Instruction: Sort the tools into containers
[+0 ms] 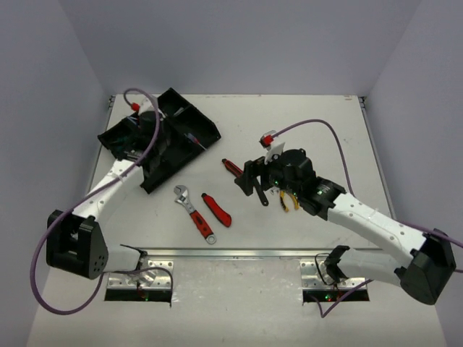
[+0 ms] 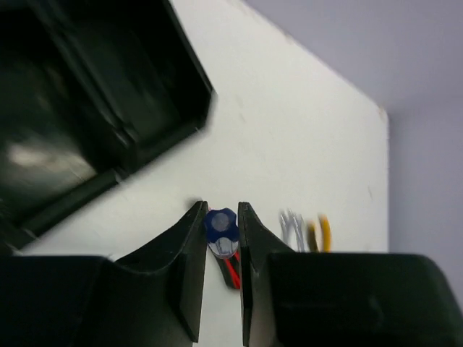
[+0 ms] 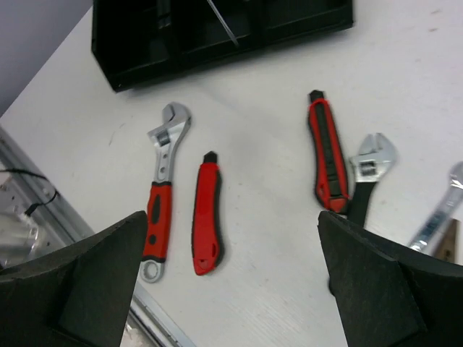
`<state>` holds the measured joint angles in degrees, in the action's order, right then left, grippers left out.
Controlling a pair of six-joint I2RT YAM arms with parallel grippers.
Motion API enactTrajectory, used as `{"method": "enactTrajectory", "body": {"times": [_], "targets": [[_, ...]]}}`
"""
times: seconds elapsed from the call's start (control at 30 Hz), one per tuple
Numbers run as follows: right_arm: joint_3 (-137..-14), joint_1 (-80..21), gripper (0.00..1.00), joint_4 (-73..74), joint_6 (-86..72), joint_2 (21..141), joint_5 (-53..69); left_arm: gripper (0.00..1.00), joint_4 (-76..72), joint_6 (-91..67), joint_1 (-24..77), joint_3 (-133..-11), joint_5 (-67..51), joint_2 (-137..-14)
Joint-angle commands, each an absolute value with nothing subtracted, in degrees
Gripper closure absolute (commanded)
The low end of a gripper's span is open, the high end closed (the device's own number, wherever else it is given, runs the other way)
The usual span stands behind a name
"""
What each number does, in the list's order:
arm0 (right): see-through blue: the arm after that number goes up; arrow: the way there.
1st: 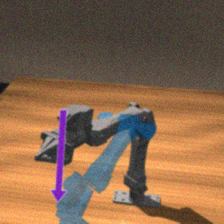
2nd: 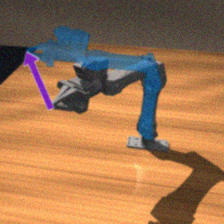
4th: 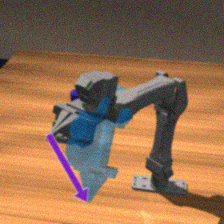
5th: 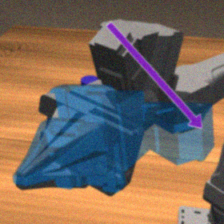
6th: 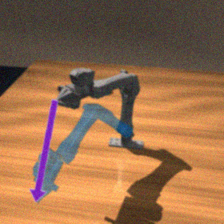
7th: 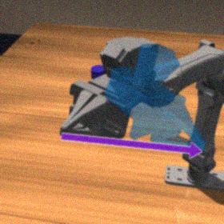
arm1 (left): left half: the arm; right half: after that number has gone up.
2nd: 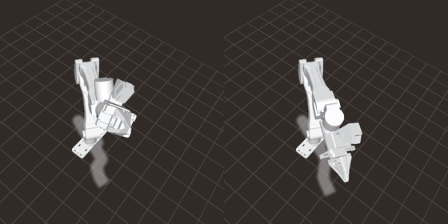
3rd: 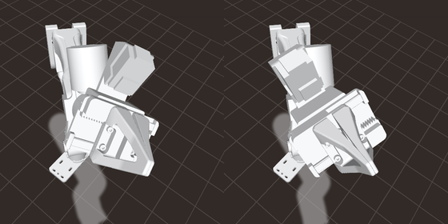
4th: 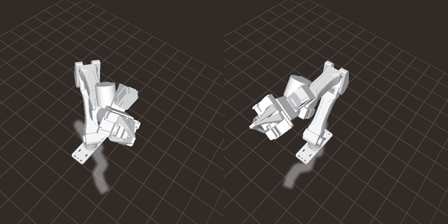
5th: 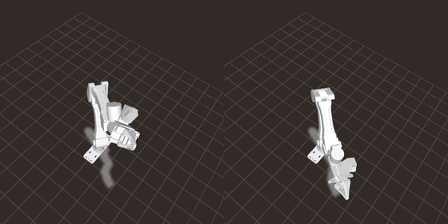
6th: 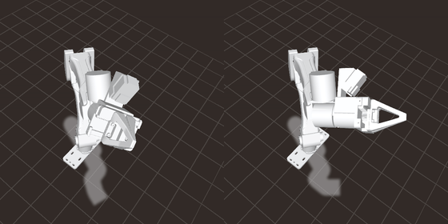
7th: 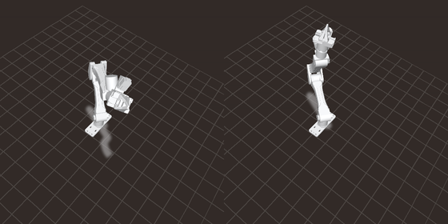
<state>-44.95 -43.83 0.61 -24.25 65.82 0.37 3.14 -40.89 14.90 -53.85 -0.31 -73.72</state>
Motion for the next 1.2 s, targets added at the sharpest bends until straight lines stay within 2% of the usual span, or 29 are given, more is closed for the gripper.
{"method": "enactTrajectory", "body": {"times": [0.0,0.17,0.33,0.5,0.77,0.83,0.9,0.97,1.0,1.03,1.17], "targets": [[-44.5,-42.6,0.01,8.6,-24.1,56.1,-9.3,1.0,16.5,-36.9,5.8,-71.0,22.6,-83.3],[-42.0,-42.5,0.01,11.4,-24.3,49.7,-6.6,1.0,24.0,-34.6,-4.2,-93.3,28.2,-101.2],[-41.3,-42.5,0.01,15.0,-23.6,45.6,-4.6,1.0,31.4,-28.7,-7.4,-116.2,29.9,-119.8],[-40.0,-42.5,0.01,15.2,-22.8,43.8,-5.6,1.0,31.3,-28.3,-7.7,-116.8,25.7,-124.8],[-39.6,-42.5,0.01,16.2,-22.1,45.9,-4.9,0.92,30.8,-28.6,-7.6,-114.2,18.3,-129.0],[-39.8,-42.5,0.01,16.2,-22.1,46.7,-4.8,0.83,30.7,-28.8,-7.6,-113.8,17.3,-128.3],[-40.6,-42.5,0.01,16.2,-22.1,48.2,-4.6,0.44,30.5,-29.2,-7.6,-113.5,15.0,-126.6],[-40.9,-42.5,0.01,16.1,-22.1,48.9,-4.4,0.24,30.8,-29.7,-7.6,-114.1,14.1,-125.5],[-41.2,-42.5,0.01,15.9,-22.2,50.0,-4.3,0.06,31.5,-30.2,-7.6,-114.5,12.2,-124.3],[-41.4,-42.5,0.01,15.5,-22.5,51.1,-4.6,0.0,31.9,-30.3,-7.6,-114.4,11.4,-123.5],[-42.1,-42.5,0.01,14.4,-24.9,55.9,-8.8,0.0,31.9,-31.3,-7.4,-110.4,6.9,-114.6]]}}
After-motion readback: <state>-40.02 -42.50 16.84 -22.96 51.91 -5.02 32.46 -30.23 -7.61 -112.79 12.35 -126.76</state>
